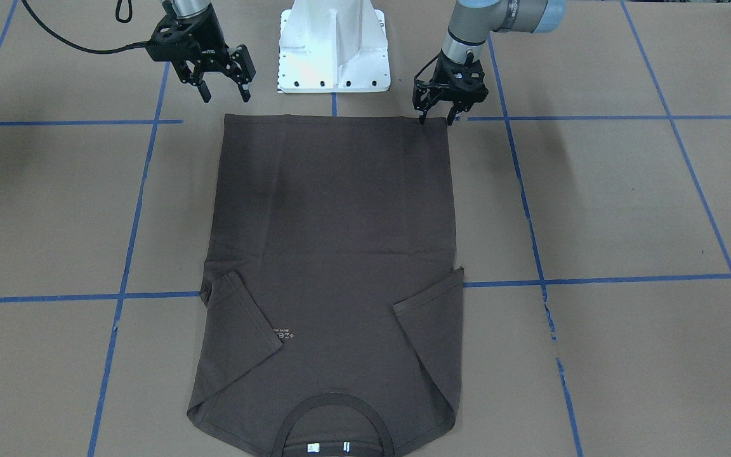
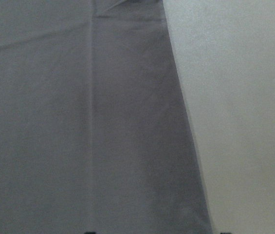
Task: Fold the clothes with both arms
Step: 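Grasp the hem corners with both grippers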
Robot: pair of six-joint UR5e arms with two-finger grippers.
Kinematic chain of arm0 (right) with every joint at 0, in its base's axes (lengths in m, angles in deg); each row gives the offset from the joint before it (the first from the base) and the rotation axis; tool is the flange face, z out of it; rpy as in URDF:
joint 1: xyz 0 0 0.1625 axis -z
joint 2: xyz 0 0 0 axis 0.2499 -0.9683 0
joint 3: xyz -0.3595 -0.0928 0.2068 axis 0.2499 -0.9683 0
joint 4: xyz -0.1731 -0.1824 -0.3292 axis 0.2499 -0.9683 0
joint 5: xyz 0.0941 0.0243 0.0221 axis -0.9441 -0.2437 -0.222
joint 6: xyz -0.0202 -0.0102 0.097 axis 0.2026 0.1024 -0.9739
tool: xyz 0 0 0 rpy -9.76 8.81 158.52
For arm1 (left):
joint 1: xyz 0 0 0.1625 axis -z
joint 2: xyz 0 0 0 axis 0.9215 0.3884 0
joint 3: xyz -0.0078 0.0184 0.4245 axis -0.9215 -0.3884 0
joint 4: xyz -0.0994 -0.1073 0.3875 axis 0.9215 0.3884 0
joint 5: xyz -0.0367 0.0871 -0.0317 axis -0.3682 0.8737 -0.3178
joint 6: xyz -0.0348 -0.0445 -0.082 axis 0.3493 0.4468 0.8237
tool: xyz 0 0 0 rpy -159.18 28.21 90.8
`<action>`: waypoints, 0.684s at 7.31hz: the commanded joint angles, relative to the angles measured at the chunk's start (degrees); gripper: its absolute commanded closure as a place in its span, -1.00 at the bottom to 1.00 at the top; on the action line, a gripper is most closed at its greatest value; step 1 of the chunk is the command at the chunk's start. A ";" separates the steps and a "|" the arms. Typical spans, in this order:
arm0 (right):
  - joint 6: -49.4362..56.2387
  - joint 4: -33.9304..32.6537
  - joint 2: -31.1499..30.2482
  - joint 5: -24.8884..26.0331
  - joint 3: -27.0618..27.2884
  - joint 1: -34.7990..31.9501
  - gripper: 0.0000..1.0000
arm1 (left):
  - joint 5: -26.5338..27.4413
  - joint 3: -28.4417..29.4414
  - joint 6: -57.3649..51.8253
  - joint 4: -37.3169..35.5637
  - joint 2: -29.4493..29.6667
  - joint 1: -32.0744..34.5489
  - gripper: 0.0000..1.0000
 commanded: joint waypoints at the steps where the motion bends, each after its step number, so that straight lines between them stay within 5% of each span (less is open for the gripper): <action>1: 0.00 0.00 0.00 0.07 0.00 0.00 -0.77 | 0.00 0.00 0.77 0.00 0.00 -0.01 0.36; 3: 0.00 0.00 0.00 0.15 0.00 0.00 -0.77 | 0.00 -0.08 1.83 0.00 -0.09 -0.01 1.00; 5: -0.26 -0.17 -0.70 0.16 -0.08 0.26 -0.68 | 0.09 -1.65 2.10 -0.26 -0.18 0.08 1.00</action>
